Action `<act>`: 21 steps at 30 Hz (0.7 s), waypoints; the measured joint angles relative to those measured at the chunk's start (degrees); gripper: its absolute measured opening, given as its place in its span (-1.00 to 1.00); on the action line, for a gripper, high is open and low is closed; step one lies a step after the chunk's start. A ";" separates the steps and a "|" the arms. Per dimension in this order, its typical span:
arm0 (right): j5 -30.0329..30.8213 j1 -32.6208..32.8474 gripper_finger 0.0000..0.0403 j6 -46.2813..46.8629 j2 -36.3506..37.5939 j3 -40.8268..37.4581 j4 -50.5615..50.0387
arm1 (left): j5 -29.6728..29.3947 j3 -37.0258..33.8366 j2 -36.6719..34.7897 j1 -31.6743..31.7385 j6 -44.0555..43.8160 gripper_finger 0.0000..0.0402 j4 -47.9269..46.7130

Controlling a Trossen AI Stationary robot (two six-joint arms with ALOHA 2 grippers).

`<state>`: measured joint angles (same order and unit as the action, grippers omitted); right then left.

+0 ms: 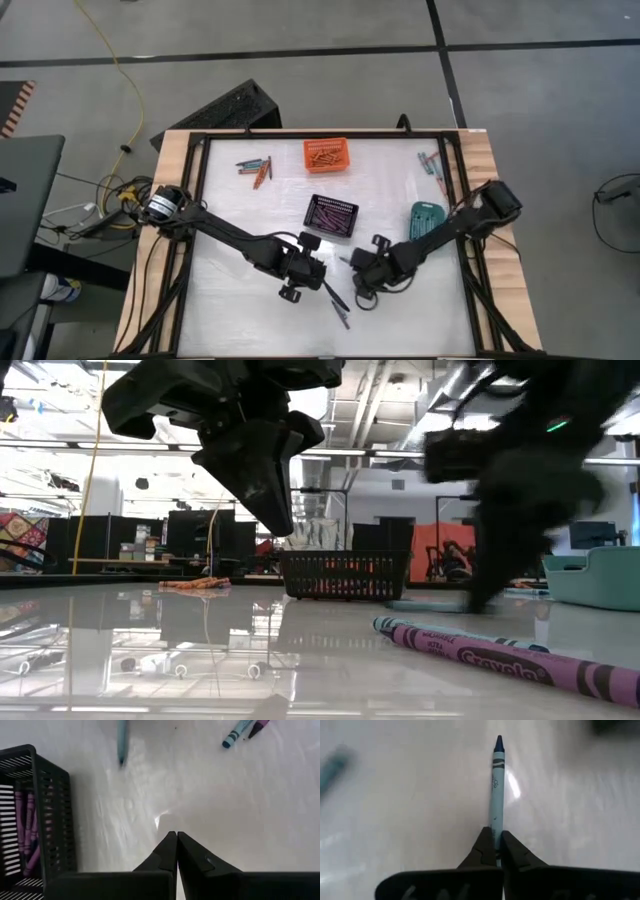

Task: Sort crayons
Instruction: Put the blue green crayon into the green bin

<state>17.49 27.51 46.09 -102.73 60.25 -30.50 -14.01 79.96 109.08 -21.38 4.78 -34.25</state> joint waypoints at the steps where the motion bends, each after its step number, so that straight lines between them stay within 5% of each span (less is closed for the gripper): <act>1: 0.03 0.31 -0.99 0.29 1.54 0.00 -0.99 | 0.35 0.00 0.00 -0.06 0.05 -0.99 -0.11; 15: 10.02 5.33 -1.00 10.27 20.99 0.22 -21.10 | 1.93 0.00 -0.02 -0.10 -2.75 -0.24 -3.44; 21: 12.43 7.23 -1.00 19.24 25.76 0.23 -30.83 | 0.01 0.00 -0.02 -0.10 -5.52 -0.16 -4.08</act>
<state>29.92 34.74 65.33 -76.97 60.48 -61.33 -14.00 79.96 109.06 -21.48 -0.74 -38.33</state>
